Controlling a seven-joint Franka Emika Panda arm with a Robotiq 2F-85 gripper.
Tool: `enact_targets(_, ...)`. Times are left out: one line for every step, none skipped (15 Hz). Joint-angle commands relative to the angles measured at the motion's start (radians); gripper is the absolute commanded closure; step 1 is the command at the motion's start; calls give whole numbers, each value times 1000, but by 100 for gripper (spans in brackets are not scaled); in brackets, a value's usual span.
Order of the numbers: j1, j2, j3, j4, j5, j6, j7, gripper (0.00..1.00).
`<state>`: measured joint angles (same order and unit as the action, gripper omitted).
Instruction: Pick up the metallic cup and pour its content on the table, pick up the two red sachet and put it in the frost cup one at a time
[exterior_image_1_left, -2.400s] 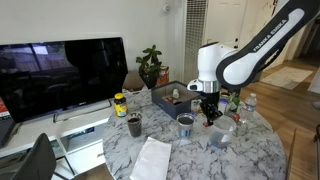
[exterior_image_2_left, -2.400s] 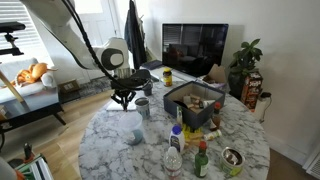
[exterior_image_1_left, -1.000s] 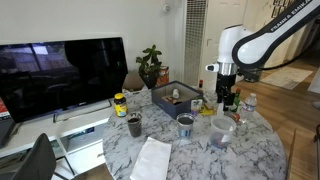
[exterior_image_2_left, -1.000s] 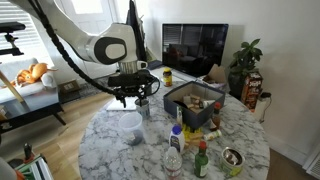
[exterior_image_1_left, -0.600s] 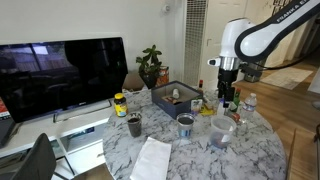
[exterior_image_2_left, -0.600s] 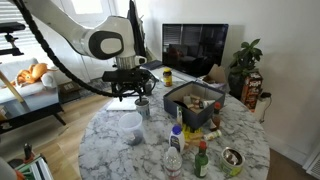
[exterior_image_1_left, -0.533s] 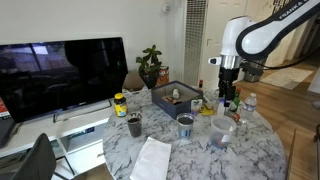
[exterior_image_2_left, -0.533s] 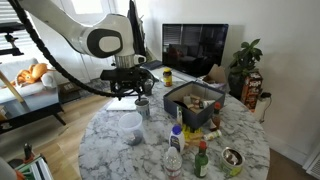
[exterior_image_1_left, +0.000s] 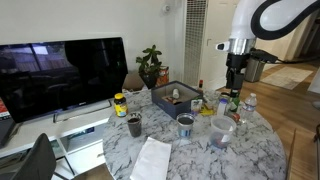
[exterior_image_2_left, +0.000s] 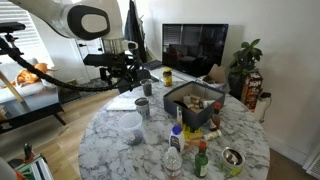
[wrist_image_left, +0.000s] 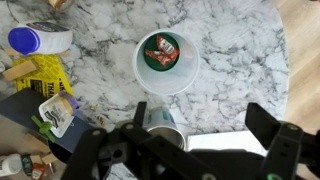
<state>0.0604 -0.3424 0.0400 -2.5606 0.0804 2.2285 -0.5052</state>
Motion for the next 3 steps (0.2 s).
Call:
enact_targets(29,-8,-27,-5,-12,-1,14,0)
enact_targets(30,-12,-27,-10,-12,-1,16,0)
enact_targets(30,-13,-27,-12,-12,-1,17,0)
